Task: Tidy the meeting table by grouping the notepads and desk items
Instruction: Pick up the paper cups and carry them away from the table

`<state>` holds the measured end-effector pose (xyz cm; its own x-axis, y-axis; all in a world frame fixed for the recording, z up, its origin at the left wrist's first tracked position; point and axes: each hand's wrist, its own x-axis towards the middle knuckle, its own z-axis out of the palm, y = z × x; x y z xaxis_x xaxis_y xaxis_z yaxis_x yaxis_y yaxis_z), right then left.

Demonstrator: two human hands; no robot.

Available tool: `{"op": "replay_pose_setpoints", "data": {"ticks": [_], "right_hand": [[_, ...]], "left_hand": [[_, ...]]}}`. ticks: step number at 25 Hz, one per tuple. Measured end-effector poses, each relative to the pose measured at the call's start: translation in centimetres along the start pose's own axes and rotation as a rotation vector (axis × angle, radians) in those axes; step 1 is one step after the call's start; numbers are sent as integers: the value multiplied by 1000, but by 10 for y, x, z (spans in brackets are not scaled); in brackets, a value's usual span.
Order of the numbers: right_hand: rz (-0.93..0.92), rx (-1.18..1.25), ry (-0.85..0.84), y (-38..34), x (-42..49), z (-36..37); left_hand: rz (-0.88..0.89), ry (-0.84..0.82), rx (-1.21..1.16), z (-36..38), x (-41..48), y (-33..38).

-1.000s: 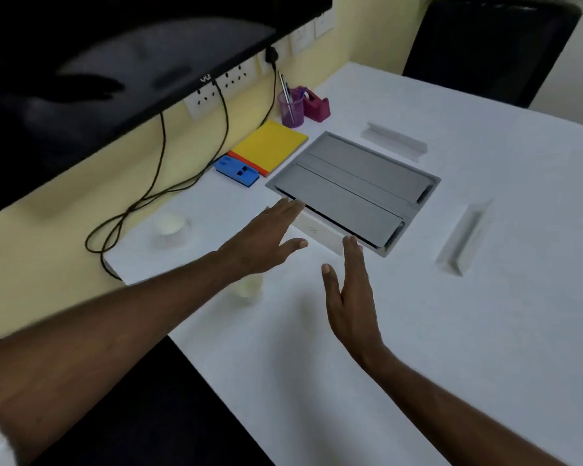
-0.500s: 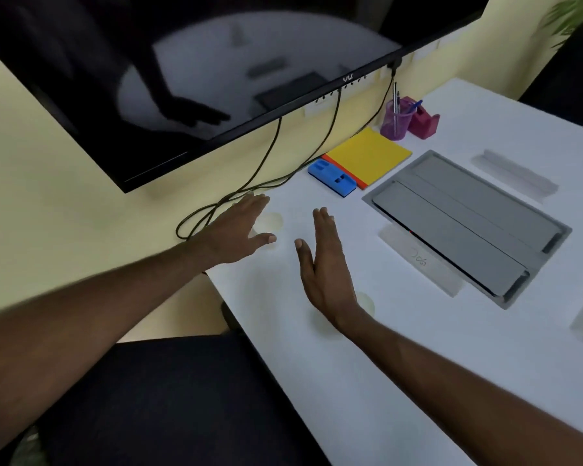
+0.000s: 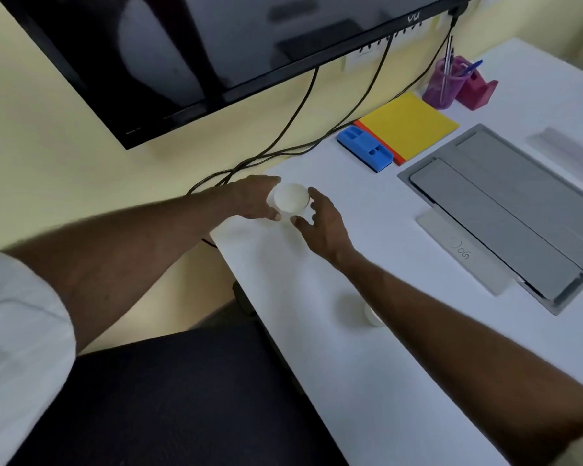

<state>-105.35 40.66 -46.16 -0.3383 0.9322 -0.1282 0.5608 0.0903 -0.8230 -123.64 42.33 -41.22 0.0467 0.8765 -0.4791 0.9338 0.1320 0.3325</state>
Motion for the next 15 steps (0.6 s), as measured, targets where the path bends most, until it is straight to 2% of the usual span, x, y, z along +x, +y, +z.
{"op": "replay_pose_setpoints", "data": {"ticks": [4,9,15], "right_hand": [[106,176,-9,4,2,-6],[16,165,181,0,-17,-22],[-53,293,312,-30,-83,-103]], "left_hand": [[-10,-11,-141,9,-1,5],[101,140,-204,1,-25,34],[283,298,-379,-23,-84,102]]}}
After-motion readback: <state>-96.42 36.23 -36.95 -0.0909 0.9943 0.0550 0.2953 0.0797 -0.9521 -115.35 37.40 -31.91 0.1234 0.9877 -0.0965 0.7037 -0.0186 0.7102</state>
